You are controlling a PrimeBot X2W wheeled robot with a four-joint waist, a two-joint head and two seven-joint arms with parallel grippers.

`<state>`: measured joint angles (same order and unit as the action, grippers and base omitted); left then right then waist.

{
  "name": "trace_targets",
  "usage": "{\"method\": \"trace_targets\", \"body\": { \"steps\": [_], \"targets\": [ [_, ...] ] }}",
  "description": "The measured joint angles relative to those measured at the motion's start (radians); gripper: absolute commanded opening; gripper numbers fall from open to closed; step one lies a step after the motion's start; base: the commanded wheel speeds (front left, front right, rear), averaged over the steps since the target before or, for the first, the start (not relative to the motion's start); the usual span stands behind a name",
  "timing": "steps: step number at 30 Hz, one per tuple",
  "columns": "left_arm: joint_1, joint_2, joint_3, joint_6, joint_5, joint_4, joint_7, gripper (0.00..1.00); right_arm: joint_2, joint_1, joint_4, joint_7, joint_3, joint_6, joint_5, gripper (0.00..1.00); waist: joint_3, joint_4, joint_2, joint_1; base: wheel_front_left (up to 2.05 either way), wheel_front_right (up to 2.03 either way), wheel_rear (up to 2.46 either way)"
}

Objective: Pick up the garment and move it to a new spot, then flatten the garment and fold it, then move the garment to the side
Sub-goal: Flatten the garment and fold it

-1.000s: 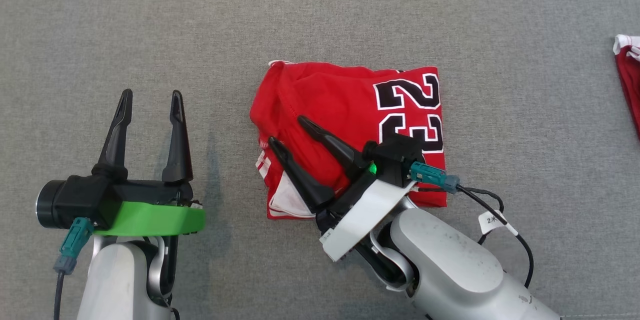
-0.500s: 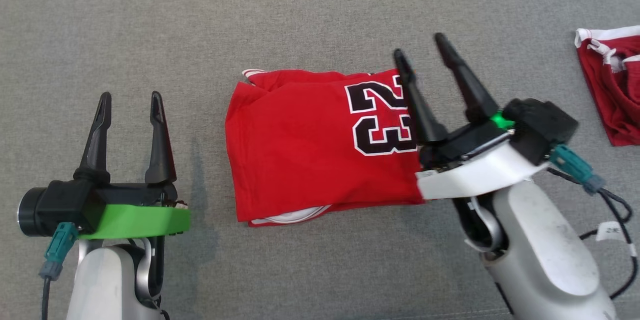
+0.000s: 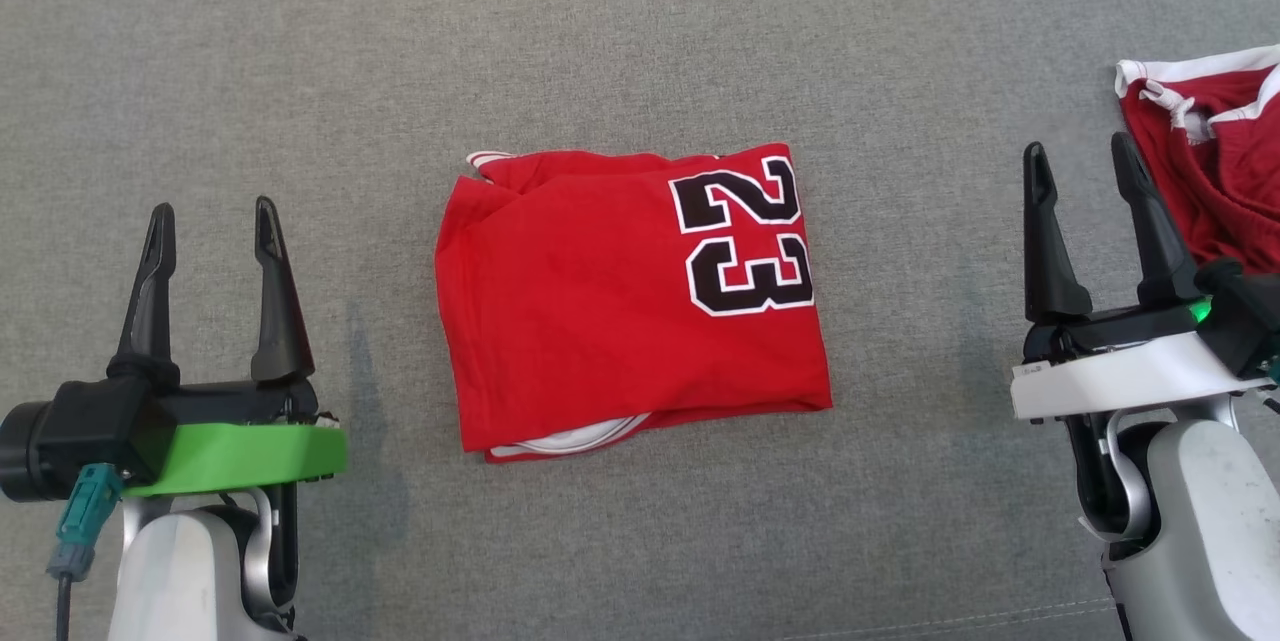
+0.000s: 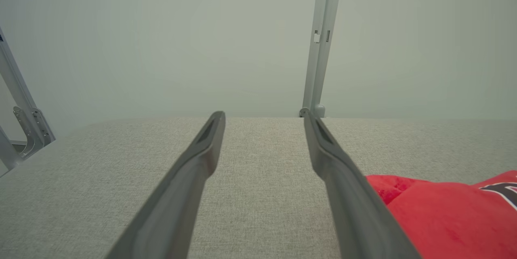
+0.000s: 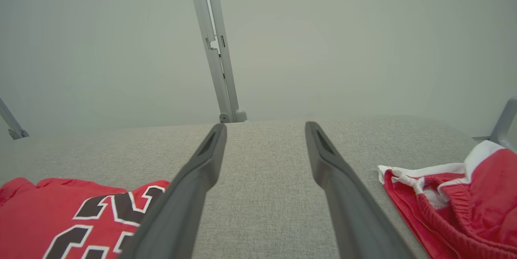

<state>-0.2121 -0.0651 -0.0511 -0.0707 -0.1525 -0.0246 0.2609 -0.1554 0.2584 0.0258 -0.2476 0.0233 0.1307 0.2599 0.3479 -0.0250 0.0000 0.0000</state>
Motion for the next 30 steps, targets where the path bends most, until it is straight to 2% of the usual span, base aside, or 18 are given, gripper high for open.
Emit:
{"method": "trace_targets", "body": {
  "steps": [15, 30],
  "targets": [
    [0.093, -0.02, 0.003, 0.0, 0.003, -0.04, -0.003, 1.0, -0.004, -0.109, 0.055, 0.026, 0.023, 0.0, -0.002, 1.0, -0.139, 0.007, -0.0001, 0.0, 0.0, 0.0, 0.0],
    [0.204, -0.046, 0.014, -0.007, -0.012, -0.042, -0.046, 1.0, -0.007, -0.212, 0.049, 0.073, 0.019, 0.0, -0.001, 1.0, -0.291, 0.002, -0.0001, 0.0, 0.0, 0.0, 0.0]
  ]
}}
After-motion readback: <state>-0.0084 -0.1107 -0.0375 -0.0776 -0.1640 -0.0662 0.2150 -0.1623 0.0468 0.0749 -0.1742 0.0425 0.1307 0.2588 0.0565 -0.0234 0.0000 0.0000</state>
